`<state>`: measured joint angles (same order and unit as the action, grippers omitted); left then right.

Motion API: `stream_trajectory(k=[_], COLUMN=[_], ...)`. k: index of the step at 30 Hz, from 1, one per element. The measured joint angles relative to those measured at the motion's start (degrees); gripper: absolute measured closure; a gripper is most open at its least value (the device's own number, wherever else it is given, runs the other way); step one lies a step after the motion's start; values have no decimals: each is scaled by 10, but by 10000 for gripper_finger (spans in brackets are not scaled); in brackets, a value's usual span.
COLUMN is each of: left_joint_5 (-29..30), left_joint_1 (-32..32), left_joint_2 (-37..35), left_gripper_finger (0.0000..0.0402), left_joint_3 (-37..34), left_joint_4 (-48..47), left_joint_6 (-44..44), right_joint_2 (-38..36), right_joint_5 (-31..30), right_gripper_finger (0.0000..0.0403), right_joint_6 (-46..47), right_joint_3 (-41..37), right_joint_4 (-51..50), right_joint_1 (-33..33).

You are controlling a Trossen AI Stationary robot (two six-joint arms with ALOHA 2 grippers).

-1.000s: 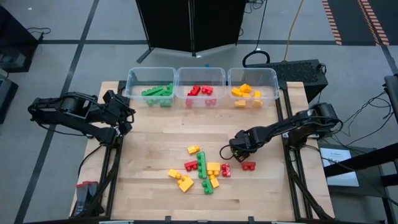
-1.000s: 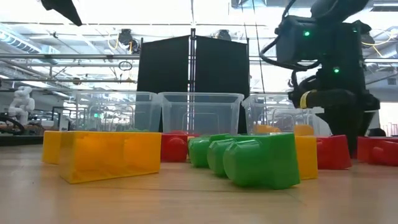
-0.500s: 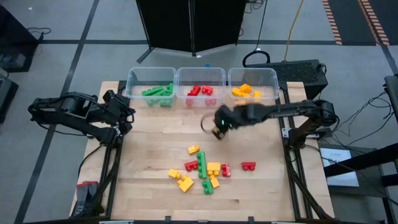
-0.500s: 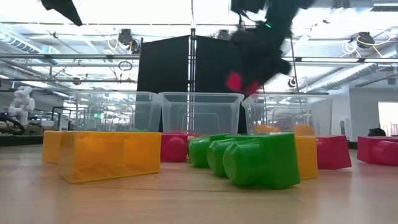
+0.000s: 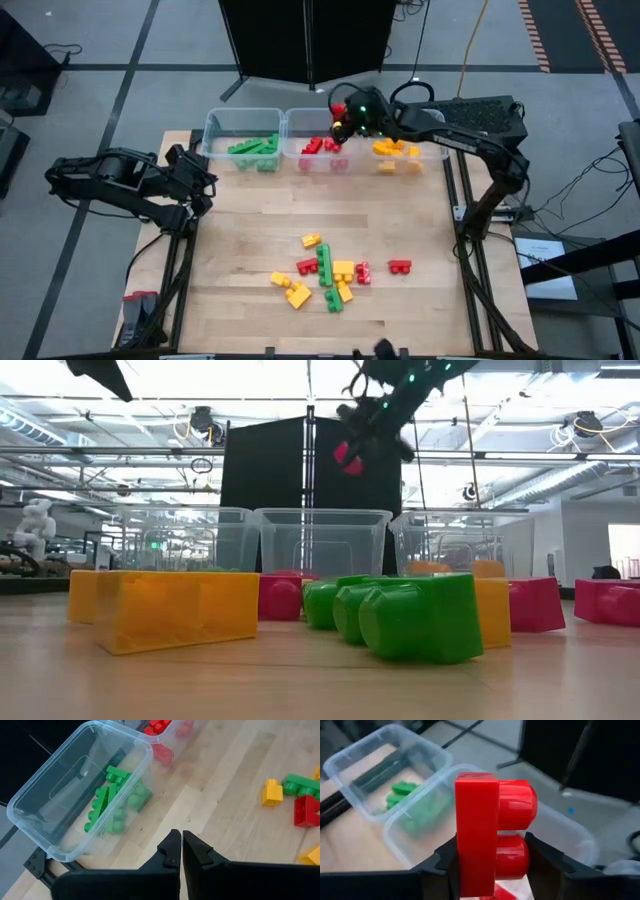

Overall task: Sort blocks
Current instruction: Put the red game piece with 2 studs into the center transparent bin

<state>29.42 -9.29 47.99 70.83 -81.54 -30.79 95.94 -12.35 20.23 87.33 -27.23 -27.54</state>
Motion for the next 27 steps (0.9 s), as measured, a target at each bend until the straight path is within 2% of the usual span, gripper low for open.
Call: stream_trajectory(k=[3,8,17,19,23,27], left_joint_5=[6,10,11,11,11,11], left_joint_1=[0,0,1,1,1,1], left_joint_2=[0,0,0,0,0,0], left_gripper_finger=[402,402,402,402,402,402], left_joint_3=[0,0,0,0,0,0], left_joint_4=[0,0,0,0,0,0], left_joint_6=[0,-3,-4,-4,-4,-5], right_joint_2=[43,127,250,264,270,262], right_joint_5=[56,97,98,97,95,93], right_gripper_finger=[248,248,248,216,127,102], right_joint_6=[-1,-12,-29,-37,-43,-50], right_joint_3=[21,85,217,240,267,295], right_joint_4=[26,8,-88,-107,-124,-150], right_joint_1=[-11,-10,-6,-6,-6,-6])
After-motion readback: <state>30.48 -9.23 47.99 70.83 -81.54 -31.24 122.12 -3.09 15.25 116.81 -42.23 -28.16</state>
